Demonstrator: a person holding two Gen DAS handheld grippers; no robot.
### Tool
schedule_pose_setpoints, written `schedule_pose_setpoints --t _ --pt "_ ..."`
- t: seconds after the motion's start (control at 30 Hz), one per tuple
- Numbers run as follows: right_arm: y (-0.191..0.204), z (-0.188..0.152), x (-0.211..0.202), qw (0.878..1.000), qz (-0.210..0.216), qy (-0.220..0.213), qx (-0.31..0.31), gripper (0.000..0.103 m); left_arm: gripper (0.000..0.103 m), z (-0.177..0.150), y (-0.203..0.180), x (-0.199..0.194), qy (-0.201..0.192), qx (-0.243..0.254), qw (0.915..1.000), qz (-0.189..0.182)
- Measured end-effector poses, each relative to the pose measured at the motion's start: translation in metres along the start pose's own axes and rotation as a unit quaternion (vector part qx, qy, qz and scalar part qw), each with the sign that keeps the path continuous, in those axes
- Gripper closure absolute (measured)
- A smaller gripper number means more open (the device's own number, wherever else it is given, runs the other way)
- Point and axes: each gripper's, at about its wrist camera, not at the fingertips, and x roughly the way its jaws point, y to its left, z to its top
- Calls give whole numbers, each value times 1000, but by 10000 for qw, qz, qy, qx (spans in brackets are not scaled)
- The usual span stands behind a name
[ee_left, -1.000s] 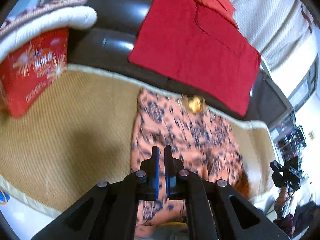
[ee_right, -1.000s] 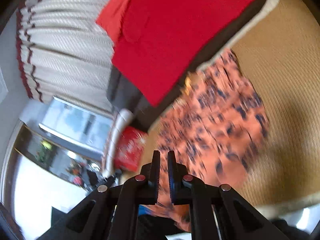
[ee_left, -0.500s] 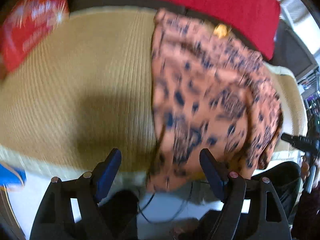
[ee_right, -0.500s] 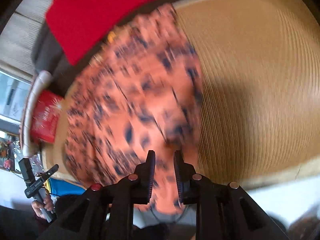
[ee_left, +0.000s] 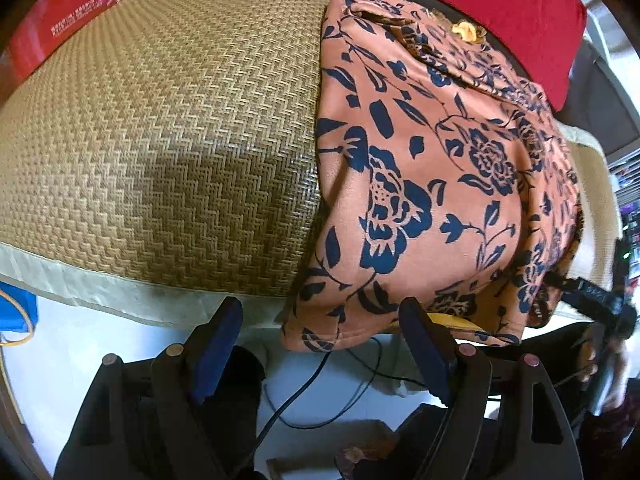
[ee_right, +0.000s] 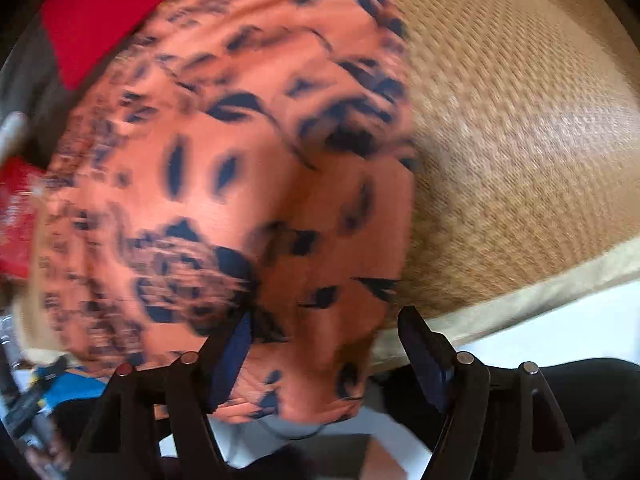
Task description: Fold small clothes
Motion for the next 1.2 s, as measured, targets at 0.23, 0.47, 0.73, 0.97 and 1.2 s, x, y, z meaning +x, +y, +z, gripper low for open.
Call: schedule_pose_setpoints --t 0.23,0.47,0.73,0.97,1.2 --pt "-69 -8 -30 9944 -127 -486 932 36 66 -14 7 -7 -45 139 9996 -232" --pt "-83 0 -36 9917 645 -376 1050 34 33 -9 -14 -12 -41 393 9981 -471" --pt "-104 6 -2 9883 1084 -185 1054 29 61 0 -19 -2 49 424 9970 -648" --pt "-84 -10 27 9901 1358 160 307 55 67 1 -23 4 170 393 9975 -567" --pt "-82 -27 -7 9854 1683 -253 -57 91 89 0 -24 12 268 379 9975 -534"
